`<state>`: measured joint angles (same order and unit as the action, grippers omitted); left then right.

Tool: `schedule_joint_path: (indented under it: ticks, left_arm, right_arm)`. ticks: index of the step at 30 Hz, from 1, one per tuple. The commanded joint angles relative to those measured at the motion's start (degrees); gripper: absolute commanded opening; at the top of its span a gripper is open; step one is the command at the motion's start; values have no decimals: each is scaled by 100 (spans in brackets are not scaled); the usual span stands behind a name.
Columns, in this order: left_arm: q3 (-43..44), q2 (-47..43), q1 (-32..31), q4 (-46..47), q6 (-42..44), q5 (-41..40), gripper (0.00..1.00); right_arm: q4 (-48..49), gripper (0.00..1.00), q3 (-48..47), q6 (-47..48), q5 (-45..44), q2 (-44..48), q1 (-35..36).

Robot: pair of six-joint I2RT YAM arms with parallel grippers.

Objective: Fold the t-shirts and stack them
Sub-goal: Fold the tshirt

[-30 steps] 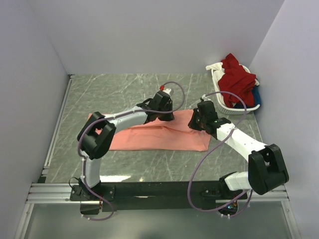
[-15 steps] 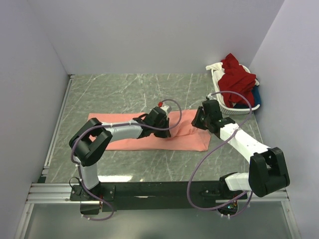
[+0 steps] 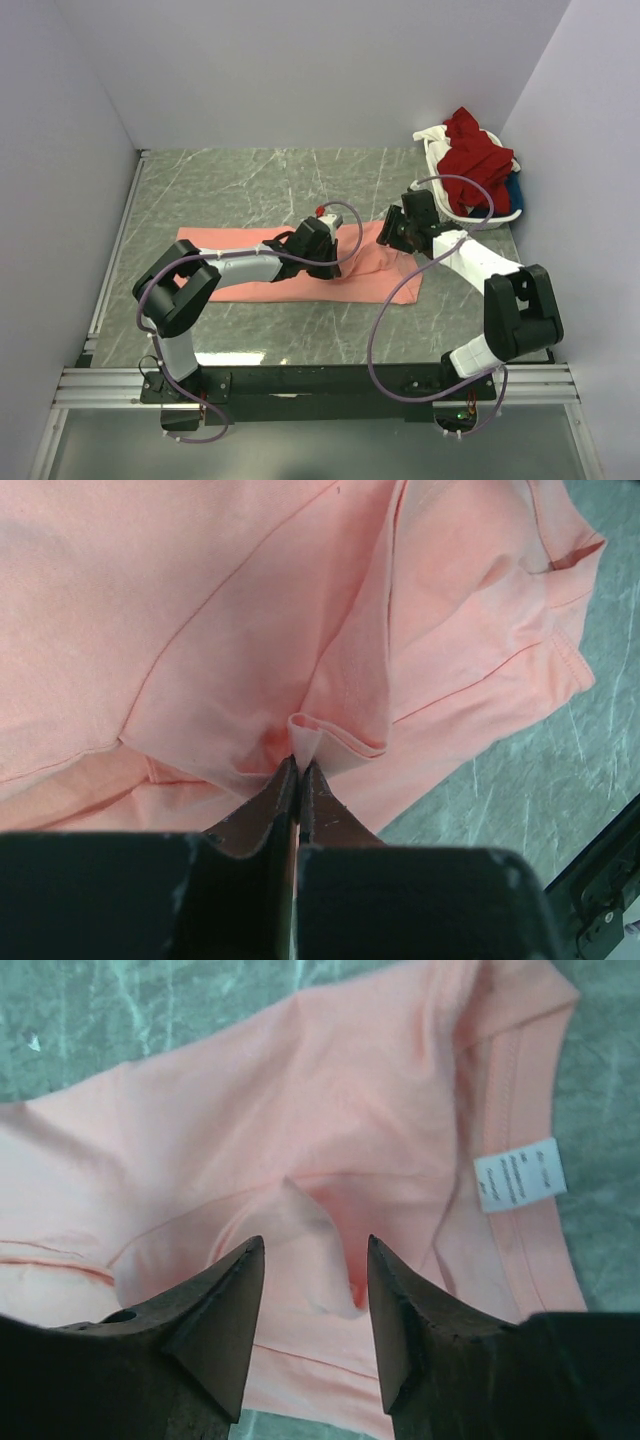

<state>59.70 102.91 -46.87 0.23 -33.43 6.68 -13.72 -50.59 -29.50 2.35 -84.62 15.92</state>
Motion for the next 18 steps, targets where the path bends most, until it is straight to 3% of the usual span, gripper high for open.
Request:
schedule_joint_path:
  ticks: [1, 11, 13, 18]
  left_arm:
    - [-73, -202, -50, 188, 153, 123, 5]
    - [-178, -210, -76, 197, 179, 97, 5]
    - [-178, -201, -76, 197, 188, 88, 5]
    - [-169, -210, -76, 170, 179, 9, 6]
  right_arm:
    - [255, 53, -425, 41, 230, -230, -54]
    - [369, 54, -681, 5, 433, -898, -19]
    - [378, 48, -646, -3, 433, -907, -10]
    - [378, 19, -330, -65, 494, -548, 16]
